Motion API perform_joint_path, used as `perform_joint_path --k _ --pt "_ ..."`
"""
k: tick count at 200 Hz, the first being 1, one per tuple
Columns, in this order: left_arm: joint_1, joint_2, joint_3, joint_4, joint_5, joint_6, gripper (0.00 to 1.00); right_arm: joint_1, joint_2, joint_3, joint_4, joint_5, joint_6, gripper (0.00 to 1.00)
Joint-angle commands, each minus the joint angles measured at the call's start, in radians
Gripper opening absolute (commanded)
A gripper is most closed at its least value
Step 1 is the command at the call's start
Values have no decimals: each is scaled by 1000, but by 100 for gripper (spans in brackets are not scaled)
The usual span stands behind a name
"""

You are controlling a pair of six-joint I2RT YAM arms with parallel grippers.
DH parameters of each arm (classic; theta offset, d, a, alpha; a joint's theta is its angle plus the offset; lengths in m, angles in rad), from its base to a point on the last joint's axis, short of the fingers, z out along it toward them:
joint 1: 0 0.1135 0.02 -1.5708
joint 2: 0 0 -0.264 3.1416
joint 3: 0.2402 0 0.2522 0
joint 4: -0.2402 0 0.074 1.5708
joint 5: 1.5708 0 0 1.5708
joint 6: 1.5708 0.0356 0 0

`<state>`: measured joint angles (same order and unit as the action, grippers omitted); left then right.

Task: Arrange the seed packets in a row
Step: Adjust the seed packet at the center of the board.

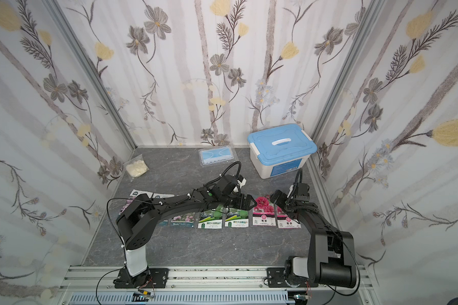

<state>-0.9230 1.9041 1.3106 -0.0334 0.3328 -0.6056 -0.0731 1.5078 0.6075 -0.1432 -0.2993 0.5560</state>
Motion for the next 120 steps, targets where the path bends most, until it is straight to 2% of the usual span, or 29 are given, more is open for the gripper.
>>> perform_joint_path --k 1,120 --pt "7 -1 -2 -10 -7 11 100 15 34 -4 87 -29 28 100" --pt "15 2 -7 -2 1 11 100 16 127 35 82 52 4 100"
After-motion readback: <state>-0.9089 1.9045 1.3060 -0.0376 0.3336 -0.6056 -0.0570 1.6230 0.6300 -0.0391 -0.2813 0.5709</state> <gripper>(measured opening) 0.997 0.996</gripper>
